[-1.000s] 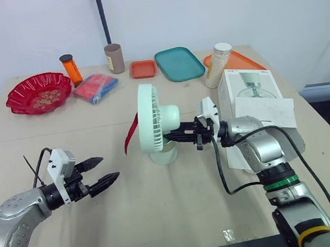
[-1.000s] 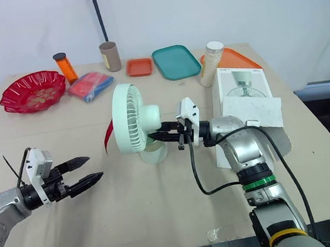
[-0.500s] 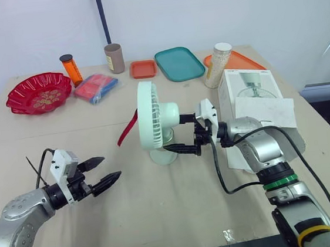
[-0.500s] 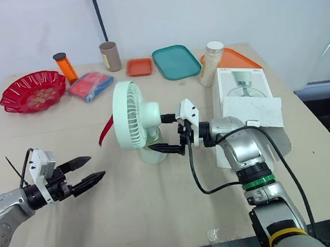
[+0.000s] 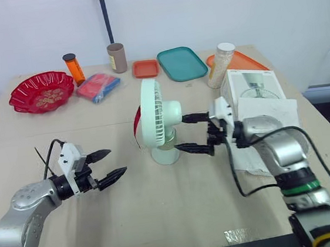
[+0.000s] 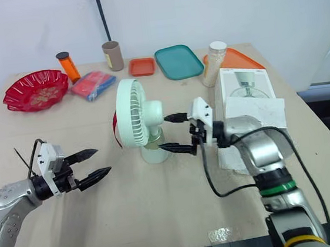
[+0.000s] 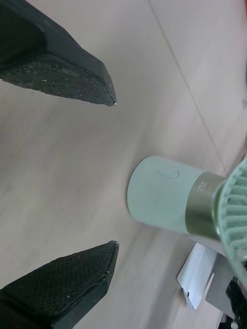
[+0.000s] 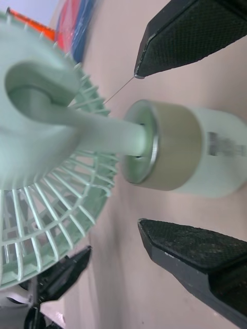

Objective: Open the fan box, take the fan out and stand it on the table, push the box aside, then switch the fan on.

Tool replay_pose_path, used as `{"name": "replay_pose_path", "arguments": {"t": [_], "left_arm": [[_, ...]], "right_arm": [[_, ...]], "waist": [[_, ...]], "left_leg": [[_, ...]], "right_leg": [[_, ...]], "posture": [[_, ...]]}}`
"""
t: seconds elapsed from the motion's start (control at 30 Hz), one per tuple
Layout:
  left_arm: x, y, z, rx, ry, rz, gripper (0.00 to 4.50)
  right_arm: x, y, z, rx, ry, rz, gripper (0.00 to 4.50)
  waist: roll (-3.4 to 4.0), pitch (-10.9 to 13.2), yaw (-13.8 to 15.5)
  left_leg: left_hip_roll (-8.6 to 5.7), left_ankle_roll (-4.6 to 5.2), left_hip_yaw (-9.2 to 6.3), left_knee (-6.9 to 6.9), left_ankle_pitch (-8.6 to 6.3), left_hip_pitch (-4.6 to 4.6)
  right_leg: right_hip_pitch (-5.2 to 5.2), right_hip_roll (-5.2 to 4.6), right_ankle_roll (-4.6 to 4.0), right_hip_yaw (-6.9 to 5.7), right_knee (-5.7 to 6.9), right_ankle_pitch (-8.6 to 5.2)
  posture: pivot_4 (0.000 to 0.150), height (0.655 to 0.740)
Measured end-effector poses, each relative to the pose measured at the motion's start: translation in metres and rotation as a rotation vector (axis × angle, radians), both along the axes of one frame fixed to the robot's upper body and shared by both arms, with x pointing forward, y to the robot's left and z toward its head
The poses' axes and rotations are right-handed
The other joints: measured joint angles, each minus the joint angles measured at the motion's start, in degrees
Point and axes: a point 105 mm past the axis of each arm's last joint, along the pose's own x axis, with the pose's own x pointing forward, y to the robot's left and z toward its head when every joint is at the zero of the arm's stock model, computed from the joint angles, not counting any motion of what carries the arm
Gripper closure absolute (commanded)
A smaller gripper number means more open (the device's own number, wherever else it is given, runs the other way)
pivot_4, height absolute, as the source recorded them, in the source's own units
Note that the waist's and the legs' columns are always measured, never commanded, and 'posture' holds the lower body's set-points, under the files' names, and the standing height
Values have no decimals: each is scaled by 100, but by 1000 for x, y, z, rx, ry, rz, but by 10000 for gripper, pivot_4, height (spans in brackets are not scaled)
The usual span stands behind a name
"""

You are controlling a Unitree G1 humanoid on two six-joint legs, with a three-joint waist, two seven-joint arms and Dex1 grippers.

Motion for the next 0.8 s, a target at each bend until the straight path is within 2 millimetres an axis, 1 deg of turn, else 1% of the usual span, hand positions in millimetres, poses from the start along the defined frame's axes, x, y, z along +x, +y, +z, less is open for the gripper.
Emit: {"name": "replay_pose_path", "arguments": {"t": [0.1, 0.17, 0.33, 0.4, 0.57, 0.7, 0.8], "left_arm": [[6, 3, 8, -3, -32, 6, 0], [5, 3, 8, 4, -29, -9, 0], [10, 11, -2, 25, -9, 13, 0], [12, 13, -2, 25, -8, 25, 0], [15, 14, 3, 21, -30, 47, 0], [19, 25, 7, 21, -67, 114, 0], [20, 28, 8, 18, -69, 126, 0]], "right_arm": [[-7, -16, 10, -14, -15, -48, 304], [-9, -25, 12, -17, -15, -91, 304], [-10, -37, 3, -19, 23, -190, 304], [-11, -42, 2, -13, 26, -226, 304], [-7, -48, 7, 8, 11, -295, 304], [-1, -52, 8, 21, 6, -346, 304], [0, -54, 7, 17, 6, -351, 304]], "waist": [[0, 0, -3], [0, 0, -31], [0, 0, -19], [-1, 0, -18], [0, 0, -24], [0, 0, -20], [0, 0, -19]], "left_leg": [[1, 1, 3, 0, -1, 3], [7, 4, 9, -1, -2, 5], [5, 4, 11, 0, -2, 8], [5, 4, 10, 1, -2, 6], [8, 4, 11, 0, -2, 8], [7, 4, 10, 0, -2, 7], [6, 4, 10, 0, -2, 6]], "right_leg": [[2, 1, 0, 1, 1, 0], [2, 8, 0, 5, 0, -1], [4, 8, 0, 7, 2, 0], [5, 8, 1, 7, 1, -1], [4, 9, 1, 8, 1, -1], [4, 9, 1, 8, 1, -1], [4, 8, 1, 8, 1, -1]], "posture": [[1500, 7400], [1500, 7400], [1500, 7400], [1500, 7400], [1500, 7400], [1500, 7400], [1500, 7400]]}}
